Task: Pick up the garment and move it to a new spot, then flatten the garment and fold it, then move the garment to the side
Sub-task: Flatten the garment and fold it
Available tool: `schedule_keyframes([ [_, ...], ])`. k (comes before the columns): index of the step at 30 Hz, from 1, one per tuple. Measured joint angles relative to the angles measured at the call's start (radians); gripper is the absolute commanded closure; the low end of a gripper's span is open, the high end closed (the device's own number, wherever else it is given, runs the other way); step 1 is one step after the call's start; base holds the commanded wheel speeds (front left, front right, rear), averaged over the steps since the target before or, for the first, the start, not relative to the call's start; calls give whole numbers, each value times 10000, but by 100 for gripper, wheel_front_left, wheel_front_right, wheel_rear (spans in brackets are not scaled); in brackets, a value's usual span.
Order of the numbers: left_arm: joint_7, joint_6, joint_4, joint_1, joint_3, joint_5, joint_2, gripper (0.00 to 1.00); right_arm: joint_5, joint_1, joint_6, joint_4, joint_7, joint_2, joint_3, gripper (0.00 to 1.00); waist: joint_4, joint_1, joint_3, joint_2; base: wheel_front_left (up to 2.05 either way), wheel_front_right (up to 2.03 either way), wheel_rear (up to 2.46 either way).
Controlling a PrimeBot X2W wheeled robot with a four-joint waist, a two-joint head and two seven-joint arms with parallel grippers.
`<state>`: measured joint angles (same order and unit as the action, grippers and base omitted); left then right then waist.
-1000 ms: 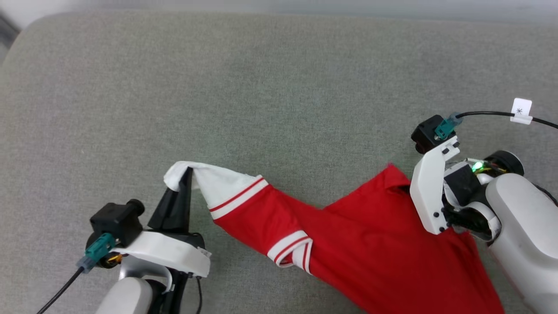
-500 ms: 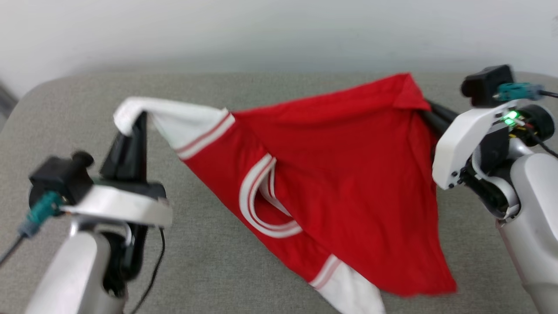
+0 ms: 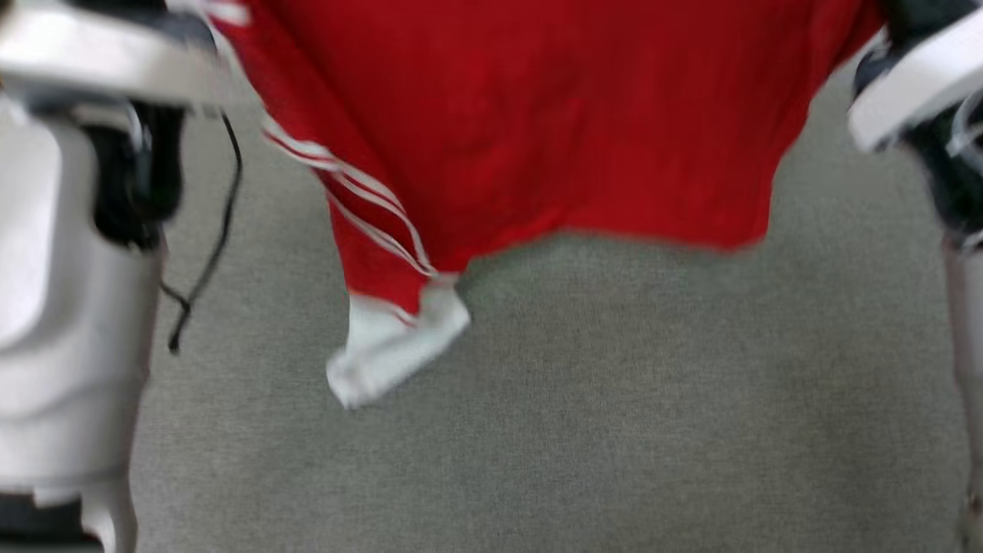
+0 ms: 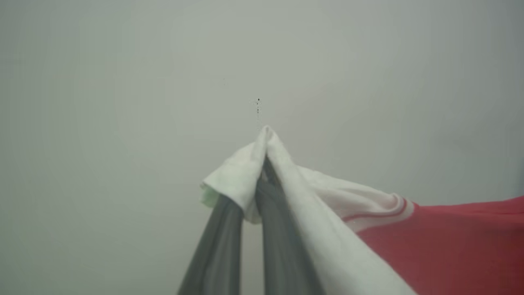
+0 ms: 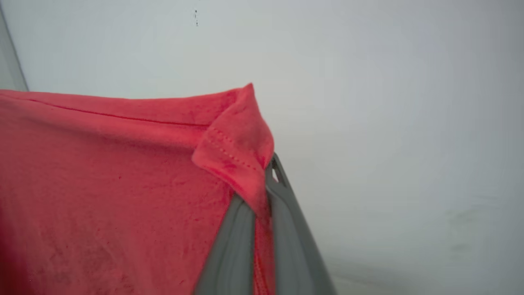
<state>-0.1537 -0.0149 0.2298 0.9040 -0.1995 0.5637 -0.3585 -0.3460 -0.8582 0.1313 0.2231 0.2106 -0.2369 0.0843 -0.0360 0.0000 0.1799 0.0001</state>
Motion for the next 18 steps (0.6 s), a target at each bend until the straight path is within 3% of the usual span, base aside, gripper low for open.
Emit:
schedule_keyframes([
  [12, -412, 303, 1825, 5363, -13, -782, -326, 100, 301, -4954, 2, 817, -878, 153, -477, 100, -325, 1, 2159, 0, 0, 0, 0],
  [18, -301, 428, 2642, 6781, -174, -959, -395, 100, 387, -6689, 0, 2000, -1352, 171, -61, 100, -509, 2, 3443, 0, 0, 0, 0],
])
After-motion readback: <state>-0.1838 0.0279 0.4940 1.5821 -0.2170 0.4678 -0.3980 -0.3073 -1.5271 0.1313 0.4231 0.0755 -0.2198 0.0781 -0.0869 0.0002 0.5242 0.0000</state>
